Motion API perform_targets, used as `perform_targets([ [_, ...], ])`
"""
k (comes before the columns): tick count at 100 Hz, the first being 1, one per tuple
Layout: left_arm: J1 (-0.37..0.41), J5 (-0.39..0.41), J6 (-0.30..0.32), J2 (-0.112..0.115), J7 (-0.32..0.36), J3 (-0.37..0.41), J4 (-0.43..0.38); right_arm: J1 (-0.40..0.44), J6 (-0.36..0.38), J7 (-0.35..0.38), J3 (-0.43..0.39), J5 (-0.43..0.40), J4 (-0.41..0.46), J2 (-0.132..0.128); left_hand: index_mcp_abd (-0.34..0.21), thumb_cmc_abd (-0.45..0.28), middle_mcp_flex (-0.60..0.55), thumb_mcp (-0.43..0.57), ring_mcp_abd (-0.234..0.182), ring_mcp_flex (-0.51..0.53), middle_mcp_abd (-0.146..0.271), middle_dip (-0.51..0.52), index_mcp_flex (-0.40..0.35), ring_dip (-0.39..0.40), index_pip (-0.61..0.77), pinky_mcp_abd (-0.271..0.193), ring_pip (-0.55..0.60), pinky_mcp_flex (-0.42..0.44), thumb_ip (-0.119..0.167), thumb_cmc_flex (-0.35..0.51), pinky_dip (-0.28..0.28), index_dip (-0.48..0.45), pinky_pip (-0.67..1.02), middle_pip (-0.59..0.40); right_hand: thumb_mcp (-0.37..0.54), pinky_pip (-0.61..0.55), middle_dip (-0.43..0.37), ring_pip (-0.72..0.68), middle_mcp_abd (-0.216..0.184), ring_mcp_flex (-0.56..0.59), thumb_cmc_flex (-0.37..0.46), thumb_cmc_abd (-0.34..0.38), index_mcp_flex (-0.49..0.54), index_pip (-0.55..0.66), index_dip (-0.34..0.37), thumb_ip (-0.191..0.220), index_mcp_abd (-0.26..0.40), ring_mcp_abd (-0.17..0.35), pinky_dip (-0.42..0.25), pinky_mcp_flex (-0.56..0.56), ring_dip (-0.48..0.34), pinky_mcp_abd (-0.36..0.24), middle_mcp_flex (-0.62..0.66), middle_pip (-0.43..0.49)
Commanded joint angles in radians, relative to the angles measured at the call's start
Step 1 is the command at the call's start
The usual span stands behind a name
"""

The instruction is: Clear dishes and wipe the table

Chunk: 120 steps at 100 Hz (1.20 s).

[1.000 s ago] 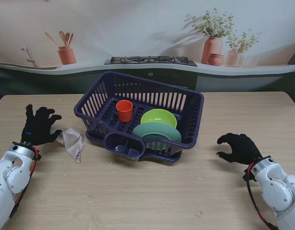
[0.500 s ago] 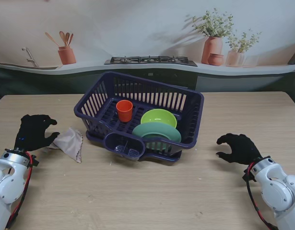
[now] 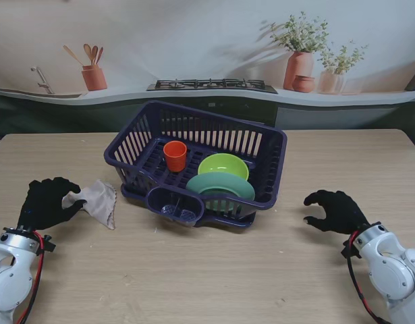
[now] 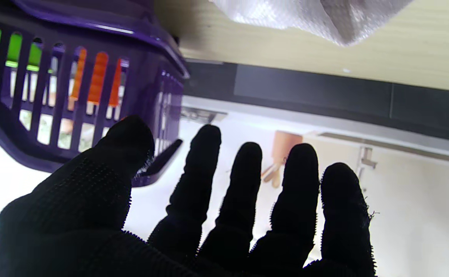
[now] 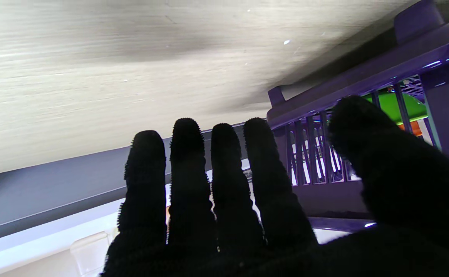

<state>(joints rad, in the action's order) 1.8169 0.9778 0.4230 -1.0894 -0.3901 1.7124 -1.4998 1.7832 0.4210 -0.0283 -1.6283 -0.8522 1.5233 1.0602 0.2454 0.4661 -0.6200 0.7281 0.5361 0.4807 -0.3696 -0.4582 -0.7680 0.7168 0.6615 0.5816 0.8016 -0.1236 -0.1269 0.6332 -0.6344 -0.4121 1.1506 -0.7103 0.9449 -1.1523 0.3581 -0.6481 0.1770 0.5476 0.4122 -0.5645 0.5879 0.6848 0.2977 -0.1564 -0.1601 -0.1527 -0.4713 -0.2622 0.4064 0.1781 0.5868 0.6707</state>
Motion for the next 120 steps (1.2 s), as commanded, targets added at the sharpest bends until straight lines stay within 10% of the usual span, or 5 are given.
perform_targets([
  [1, 0.02, -0.022, -0.002, -0.01, 0.029, 0.001, -0.025, 0.013, 0.011, 0.019, -0.003, 0.002, 0.011, 0.001, 0.023, -0.031, -0.021, -0.02, 0.036, 0.018, -0.044, -0.027, -0.03, 0.015, -0.004, 0.034, 0.012, -0.003, 0.012, 0.022, -0.024, -0.009, 0.039, -0.009, -0.02, 0.008, -0.01, 0.003, -0.007, -0.022, -0.016, 0.01, 0.0, -0.007, 0.005, 0.01, 0.005, -0.009, -0.002, 0.013, -0.004, 0.0, -0.004, -0.009],
  [120, 0.242, -0.571, -0.033, 0.006, 0.573, 0.039, -0.367, 0.155, 0.03, 0.092, 0.006, 0.118, 0.143, 0.007, 0.061, -0.117, 0.063, -0.281, 0.017, -0.068, -0.033, 0.034, -0.048, -0.081, -0.274, 0.035, -0.138, 0.011, 0.051, 0.077, 0.021, 0.032, -0.088, 0.119, -0.195, 0.009, 0.004, -0.008, 0.001, -0.12, -0.027, -0.009, -0.137, 0.017, 0.003, 0.014, -0.026, 0.004, -0.002, 0.064, 0.005, -0.027, -0.144, 0.031],
])
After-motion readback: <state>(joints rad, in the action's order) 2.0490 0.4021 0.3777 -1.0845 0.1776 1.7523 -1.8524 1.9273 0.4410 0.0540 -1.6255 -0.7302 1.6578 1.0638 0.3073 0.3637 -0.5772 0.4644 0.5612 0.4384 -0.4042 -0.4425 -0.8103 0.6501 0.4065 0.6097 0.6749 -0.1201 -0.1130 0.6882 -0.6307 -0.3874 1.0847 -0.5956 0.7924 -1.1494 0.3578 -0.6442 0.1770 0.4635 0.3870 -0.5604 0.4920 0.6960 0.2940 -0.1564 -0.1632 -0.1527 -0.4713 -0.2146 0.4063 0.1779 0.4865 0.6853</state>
